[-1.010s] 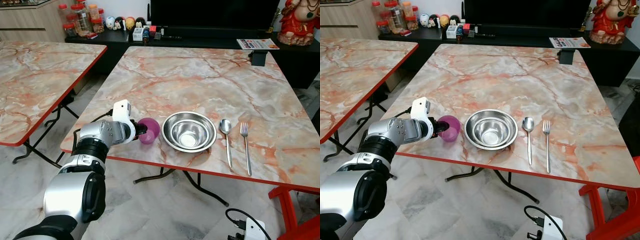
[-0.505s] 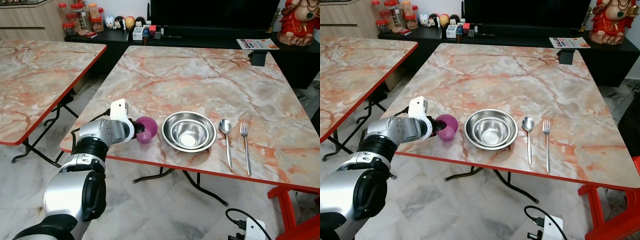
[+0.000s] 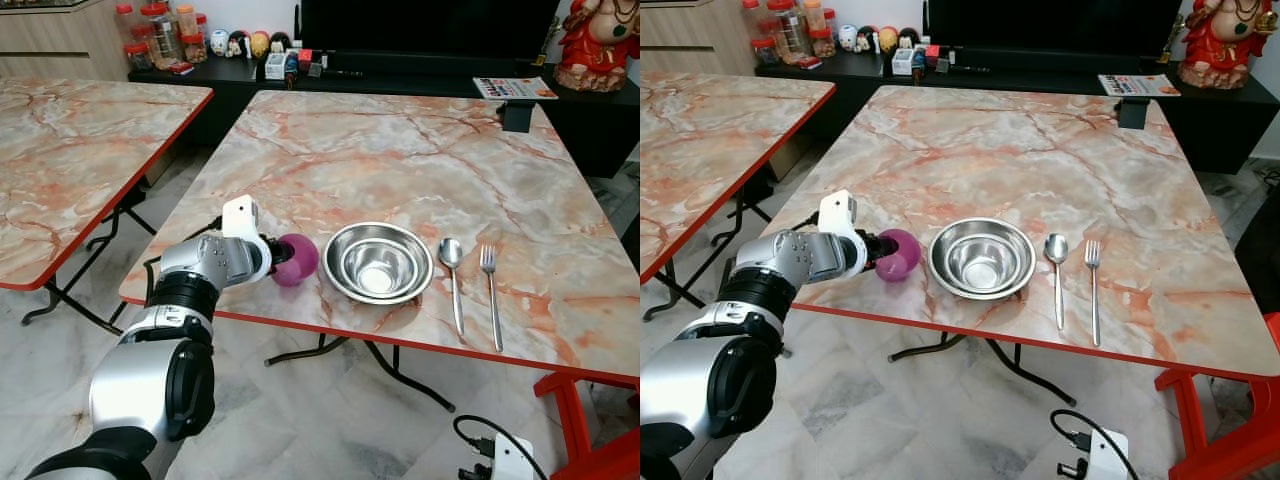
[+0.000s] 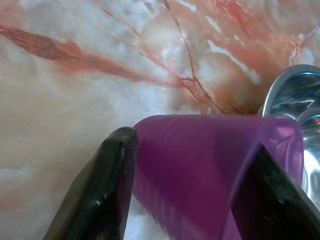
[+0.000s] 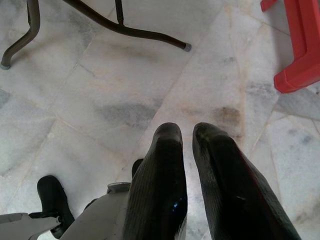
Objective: Setting the table
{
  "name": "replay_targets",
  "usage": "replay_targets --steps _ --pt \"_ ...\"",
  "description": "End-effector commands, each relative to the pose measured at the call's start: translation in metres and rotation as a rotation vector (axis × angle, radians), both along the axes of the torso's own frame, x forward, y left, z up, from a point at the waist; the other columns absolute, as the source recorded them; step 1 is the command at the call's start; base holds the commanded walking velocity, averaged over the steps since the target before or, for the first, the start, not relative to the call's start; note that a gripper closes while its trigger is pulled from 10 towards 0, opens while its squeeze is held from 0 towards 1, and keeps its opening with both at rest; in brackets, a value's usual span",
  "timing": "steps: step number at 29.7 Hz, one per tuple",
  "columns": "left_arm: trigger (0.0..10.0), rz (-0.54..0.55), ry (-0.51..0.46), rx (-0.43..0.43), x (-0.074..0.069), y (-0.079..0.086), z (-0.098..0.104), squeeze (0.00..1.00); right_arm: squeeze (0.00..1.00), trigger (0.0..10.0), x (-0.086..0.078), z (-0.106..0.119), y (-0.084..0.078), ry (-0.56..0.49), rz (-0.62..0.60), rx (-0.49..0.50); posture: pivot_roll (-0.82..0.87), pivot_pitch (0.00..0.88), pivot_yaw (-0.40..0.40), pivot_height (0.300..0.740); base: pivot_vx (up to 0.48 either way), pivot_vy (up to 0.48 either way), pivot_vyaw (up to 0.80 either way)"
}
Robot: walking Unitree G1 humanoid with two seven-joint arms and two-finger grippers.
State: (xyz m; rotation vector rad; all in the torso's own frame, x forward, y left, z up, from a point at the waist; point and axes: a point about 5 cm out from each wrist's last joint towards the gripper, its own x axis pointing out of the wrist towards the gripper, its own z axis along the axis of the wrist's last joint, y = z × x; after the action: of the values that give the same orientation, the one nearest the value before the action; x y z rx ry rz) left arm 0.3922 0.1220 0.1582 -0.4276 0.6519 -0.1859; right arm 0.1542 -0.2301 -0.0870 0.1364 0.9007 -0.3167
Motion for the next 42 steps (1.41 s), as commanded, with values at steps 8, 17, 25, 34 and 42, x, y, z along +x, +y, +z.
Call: replay_targets --steps 8,17,25,34,42 --pt "10.0 0.025 0.03 -0.042 0.001 -0.002 0.001 0.0 0.0 10.0 0.003 0.001 -0.002 -0.001 0.007 -0.002 -0.05 0.0 -0.018 0.74 0.0 0.0 0.0" --pt "10.0 0.012 0.0 0.014 0.002 0.003 0.003 0.0 0.0 10.0 0.004 0.002 -0.003 -0.004 0.008 -0.005 -0.05 0.0 -0.021 0.74 0.0 0.0 0.0" --pt "10.0 -0.05 -0.125 0.127 0.007 0.007 0.022 0.0 0.0 10.0 0.005 0.003 -0.004 -0.007 0.008 -0.007 -0.05 0.0 -0.025 0.74 0.0 0.0 0.0" --pt "10.0 -0.066 -0.237 0.218 0.01 0.023 0.047 0.0 0.0 10.0 0.008 0.004 -0.003 -0.012 0.01 -0.004 -0.04 0.0 -0.028 0.74 0.0 0.0 0.0" --pt "10.0 0.178 -0.588 0.397 0.009 0.069 0.079 0.0 0.0 10.0 0.01 0.005 -0.002 -0.022 0.012 -0.003 -0.04 0.0 -0.033 0.74 0.0 0.0 0.0"
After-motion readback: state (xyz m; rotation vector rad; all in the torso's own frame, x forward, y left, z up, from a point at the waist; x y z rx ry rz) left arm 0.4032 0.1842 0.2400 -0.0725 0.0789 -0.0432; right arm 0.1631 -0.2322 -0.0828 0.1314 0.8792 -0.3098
